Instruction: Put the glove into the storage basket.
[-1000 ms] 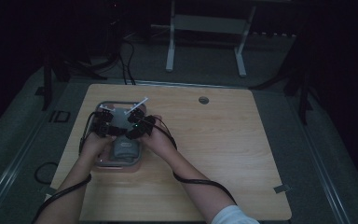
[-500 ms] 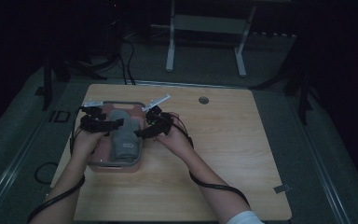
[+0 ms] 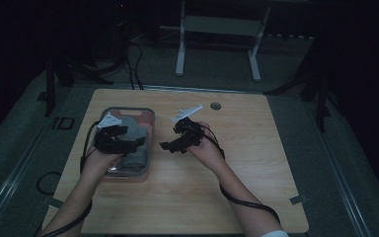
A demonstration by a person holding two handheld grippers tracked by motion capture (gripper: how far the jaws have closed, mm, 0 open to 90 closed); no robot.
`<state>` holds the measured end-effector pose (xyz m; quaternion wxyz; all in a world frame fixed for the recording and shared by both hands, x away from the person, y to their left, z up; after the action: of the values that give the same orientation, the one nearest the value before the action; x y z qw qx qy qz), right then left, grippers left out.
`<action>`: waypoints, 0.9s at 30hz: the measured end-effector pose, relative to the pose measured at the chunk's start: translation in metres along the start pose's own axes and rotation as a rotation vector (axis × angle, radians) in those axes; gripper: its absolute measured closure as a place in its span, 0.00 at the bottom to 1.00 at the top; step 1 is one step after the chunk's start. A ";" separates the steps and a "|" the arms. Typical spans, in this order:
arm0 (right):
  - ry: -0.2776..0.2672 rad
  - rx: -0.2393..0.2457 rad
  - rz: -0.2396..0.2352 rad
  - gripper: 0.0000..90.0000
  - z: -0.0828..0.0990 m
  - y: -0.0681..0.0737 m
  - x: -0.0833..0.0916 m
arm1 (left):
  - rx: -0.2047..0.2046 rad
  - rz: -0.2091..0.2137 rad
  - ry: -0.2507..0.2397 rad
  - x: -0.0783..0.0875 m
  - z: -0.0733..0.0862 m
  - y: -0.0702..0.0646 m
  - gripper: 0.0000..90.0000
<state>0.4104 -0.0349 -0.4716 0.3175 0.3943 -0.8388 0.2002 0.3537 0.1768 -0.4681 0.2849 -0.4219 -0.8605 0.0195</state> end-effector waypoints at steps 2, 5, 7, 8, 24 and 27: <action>0.002 0.008 0.006 0.19 0.006 -0.003 0.003 | -0.024 0.014 0.006 -0.006 0.000 -0.011 0.18; 0.001 0.014 0.013 0.19 0.014 -0.007 0.006 | -0.051 0.061 0.008 -0.014 0.002 -0.026 0.18; 0.002 0.018 0.017 0.19 0.020 -0.011 0.008 | -0.060 0.084 0.008 -0.018 0.003 -0.034 0.18; 0.001 0.022 0.017 0.19 0.023 -0.012 0.009 | -0.065 0.098 0.007 -0.020 0.004 -0.038 0.18; -0.012 0.044 0.016 0.19 0.073 -0.022 0.022 | -0.190 0.269 0.055 -0.052 0.024 -0.100 0.18; -0.007 0.041 0.013 0.19 0.080 -0.024 0.024 | -0.200 0.293 0.072 -0.059 0.030 -0.105 0.18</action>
<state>0.3876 -0.1097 -0.5106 0.3048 0.3958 -0.8384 0.2181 0.2916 0.0714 -0.4929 0.2662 -0.5695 -0.7767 -0.0399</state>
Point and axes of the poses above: each handheld gripper's, and its own axes: x roughly backward along the jaws, z roughly out of its underside, y roughly to its left, the point moved 3 cm from there along -x, roughly forward along the jaws, and after that the axes turned 14 degrees about z, right-handed, at the moved point
